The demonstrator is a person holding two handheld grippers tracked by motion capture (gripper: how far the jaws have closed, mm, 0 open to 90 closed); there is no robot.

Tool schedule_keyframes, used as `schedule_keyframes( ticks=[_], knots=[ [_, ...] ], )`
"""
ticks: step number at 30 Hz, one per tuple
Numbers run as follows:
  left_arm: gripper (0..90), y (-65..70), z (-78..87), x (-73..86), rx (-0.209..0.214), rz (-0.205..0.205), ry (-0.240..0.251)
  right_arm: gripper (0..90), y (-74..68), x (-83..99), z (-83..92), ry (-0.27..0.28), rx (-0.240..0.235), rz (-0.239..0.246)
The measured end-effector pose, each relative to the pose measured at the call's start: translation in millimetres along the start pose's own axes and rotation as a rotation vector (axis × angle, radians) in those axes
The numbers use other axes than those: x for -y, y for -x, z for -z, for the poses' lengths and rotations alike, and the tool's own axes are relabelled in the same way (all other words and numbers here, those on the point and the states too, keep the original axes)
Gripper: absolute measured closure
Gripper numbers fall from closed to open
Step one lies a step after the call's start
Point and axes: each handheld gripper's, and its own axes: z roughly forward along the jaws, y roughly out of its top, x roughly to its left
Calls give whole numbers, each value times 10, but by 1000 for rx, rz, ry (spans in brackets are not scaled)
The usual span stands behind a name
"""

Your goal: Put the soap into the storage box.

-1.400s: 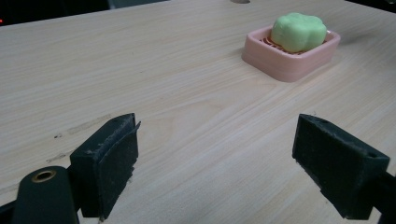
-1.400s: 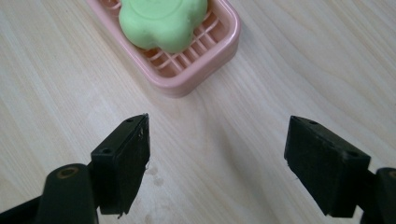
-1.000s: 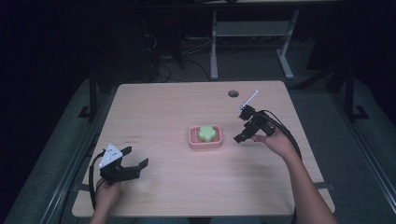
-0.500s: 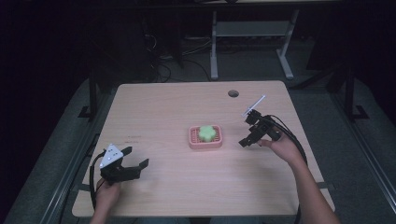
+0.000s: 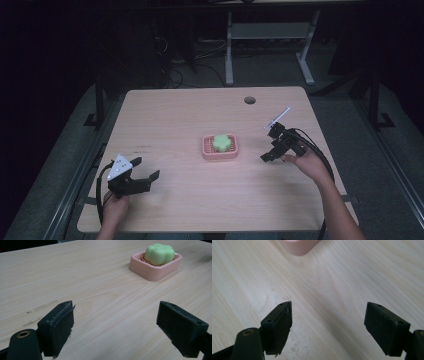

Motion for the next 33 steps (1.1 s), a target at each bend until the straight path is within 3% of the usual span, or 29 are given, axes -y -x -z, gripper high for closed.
schedule_keyframes(
  ticks=[33],
  knots=[
    [141, 25, -17, 3, 1, -11, -12, 223, -30, 567, -19, 39, 5, -40]
  ],
)
